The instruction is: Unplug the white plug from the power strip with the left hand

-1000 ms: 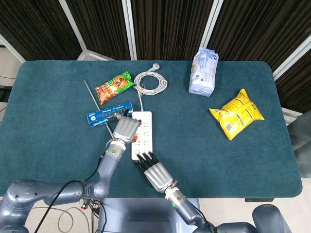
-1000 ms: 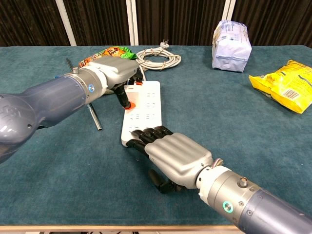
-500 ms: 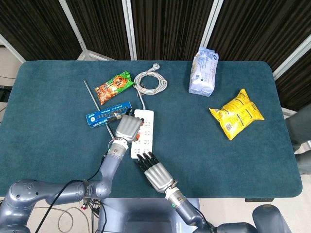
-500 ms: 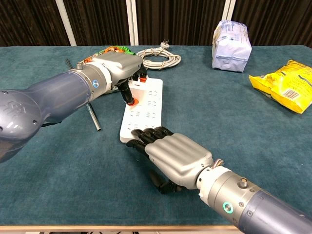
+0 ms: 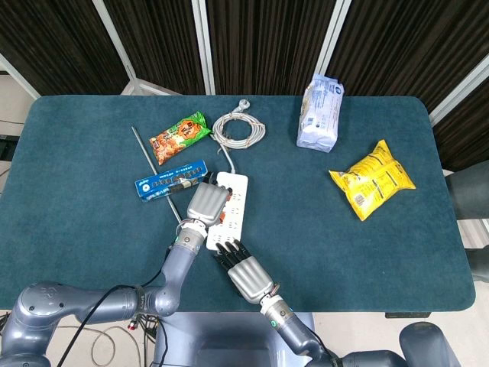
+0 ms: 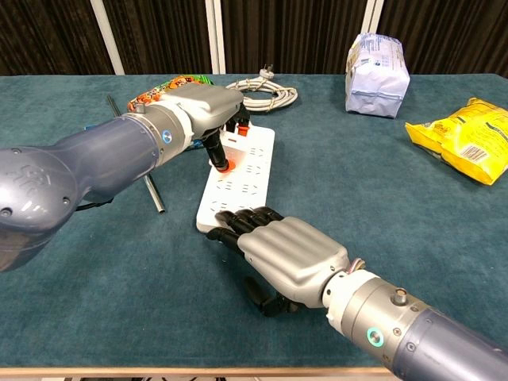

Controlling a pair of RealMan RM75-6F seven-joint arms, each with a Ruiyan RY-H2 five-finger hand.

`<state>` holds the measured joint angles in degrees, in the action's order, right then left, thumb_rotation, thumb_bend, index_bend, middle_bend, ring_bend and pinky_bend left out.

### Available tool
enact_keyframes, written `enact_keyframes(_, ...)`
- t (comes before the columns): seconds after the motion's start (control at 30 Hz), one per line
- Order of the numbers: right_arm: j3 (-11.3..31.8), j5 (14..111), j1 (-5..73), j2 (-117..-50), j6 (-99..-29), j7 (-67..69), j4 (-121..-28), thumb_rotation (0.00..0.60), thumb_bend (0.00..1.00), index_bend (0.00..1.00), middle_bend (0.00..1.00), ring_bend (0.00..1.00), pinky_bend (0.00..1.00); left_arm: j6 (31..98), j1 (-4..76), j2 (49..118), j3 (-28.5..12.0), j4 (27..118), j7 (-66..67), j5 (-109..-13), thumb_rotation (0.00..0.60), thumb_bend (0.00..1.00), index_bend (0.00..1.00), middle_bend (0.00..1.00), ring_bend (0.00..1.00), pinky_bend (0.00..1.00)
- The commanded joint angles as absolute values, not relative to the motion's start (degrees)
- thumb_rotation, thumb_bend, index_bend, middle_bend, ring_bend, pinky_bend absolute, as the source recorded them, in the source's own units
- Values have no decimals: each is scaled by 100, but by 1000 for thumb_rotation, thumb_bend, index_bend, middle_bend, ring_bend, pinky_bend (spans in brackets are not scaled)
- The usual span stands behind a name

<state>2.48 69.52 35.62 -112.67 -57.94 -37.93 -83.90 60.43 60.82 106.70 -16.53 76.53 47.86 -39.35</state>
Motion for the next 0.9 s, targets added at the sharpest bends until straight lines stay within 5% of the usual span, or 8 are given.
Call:
enact_keyframes(0.03,230,6940,3551,-11275,-5782,-3786,-8381,600,721,91,10,0,0,6049,6111,10714,-1668,7618,4800,-3924,600,404,790,853,344,119)
enact_keyframes(0.9,201,6942,3531,-11360,-5781,-3856,-8371,600,722,91,11,0,0,6095,6070,10474,-1698,7920,4692,-3873,600,406,800,862,364,142)
